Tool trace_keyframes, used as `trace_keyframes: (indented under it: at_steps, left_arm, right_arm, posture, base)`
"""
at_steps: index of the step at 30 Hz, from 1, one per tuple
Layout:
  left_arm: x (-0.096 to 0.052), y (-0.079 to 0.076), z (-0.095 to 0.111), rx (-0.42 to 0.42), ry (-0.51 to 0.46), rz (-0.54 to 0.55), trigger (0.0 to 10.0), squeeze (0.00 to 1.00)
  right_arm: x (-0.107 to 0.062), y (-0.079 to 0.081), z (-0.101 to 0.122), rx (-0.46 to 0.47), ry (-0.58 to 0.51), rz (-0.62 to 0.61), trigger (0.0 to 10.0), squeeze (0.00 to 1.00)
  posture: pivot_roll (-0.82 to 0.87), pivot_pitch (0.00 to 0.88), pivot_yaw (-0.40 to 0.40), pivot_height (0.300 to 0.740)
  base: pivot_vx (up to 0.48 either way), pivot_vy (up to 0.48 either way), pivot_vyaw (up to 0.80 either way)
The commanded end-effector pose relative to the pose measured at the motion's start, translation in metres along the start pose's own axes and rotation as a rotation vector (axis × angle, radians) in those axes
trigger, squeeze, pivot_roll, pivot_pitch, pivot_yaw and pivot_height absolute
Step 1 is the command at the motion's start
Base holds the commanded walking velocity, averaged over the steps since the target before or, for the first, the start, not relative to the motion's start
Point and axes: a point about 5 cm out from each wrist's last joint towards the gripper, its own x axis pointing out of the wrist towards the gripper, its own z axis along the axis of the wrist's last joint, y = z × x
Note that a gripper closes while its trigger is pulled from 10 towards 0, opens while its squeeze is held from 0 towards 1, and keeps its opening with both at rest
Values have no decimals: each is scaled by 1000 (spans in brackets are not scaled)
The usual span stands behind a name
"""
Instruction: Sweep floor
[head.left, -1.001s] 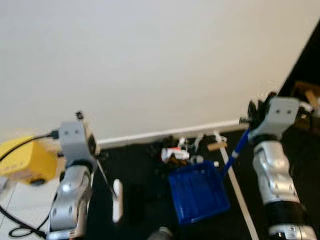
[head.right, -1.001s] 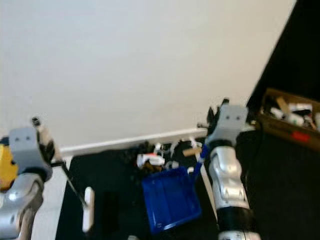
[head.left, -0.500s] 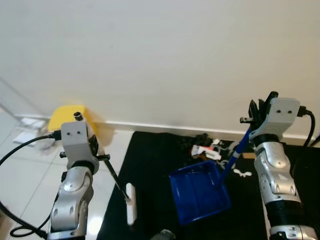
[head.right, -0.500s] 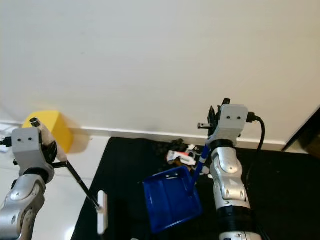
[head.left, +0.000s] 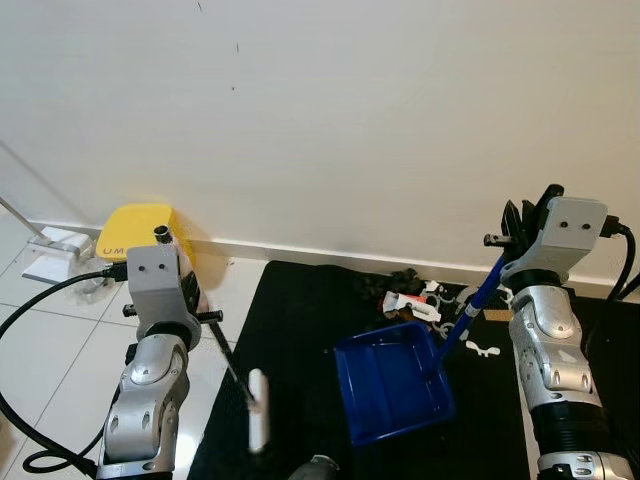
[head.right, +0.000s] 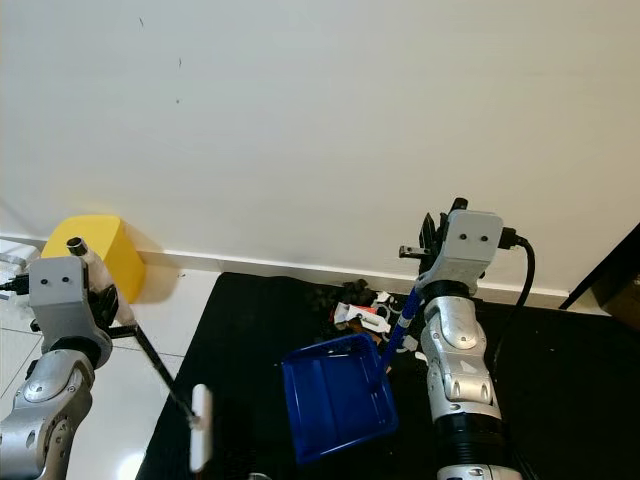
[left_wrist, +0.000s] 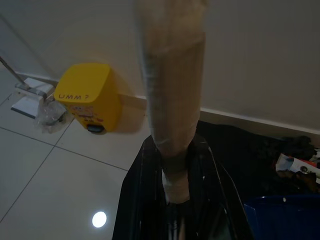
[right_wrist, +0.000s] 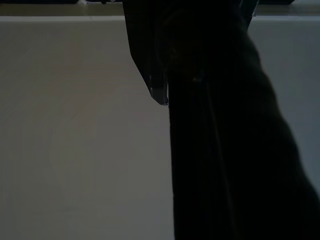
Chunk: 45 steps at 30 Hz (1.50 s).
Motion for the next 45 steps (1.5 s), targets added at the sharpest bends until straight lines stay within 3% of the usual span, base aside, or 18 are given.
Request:
trace_keyframes:
  at_steps: [1, 2, 6, 8, 9, 11, 14, 16, 23, 45]
  left_arm:
    - [0, 5, 2, 32, -13, 13, 10000, 0]
    - [0, 5, 2, 32, -13, 13, 10000, 0]
    - [2, 7, 0, 34, -8, 14, 10000, 0]
    - [3, 6, 0, 35, -7, 13, 10000, 0]
    - [4, 6, 0, 36, -5, 10, 10000, 0]
    - [9, 3, 1, 36, -9, -6, 10000, 0]
    - [11, 1, 2, 37, -12, -11, 10000, 0]
    - [14, -6, 6, 37, -35, -41, 10000, 0]
    - [16, -14, 11, 44, -71, -81, 10000, 0]
    - [19, -15, 13, 45, -96, -91, 10000, 0]
  right_arm:
    - [1, -11, 18, -24, -100, -41, 10000, 0]
    - [1, -11, 18, -24, -100, -41, 10000, 0]
    - [1, -50, 43, -210, -178, -111, 10000, 0]
    - [0, -57, 46, -232, -181, -120, 10000, 0]
    - [-1, -69, 50, -261, -179, -144, 10000, 0]
    - [-7, -94, 53, -270, -154, -209, 10000, 0]
    - [-9, -99, 52, -255, -143, -233, 10000, 0]
    - [-19, -111, 42, -234, -95, -294, 10000, 0]
    - [-29, -110, 23, -248, -30, -310, 10000, 0]
    - [-26, -107, 25, -237, -35, -294, 10000, 0]
  posture:
    - [88, 200, 94, 740]
    - [88, 200, 94, 740]
    - [72, 210, 101, 740]
    - [71, 210, 102, 740]
    - [66, 212, 104, 740]
    - [49, 215, 109, 740]
    - [49, 215, 109, 740]
    - [39, 213, 115, 740]
    - [34, 206, 120, 740]
    - [33, 191, 119, 740]
  base:
    - [0, 0, 0]
    - [0, 0, 0]
    - [0, 0, 0]
    - [0, 0, 0]
    - [0, 0, 0]
    - [0, 0, 0]
    - [0, 0, 0]
    - [0, 0, 0]
    - [179, 0, 0]
    - [477, 0, 0]
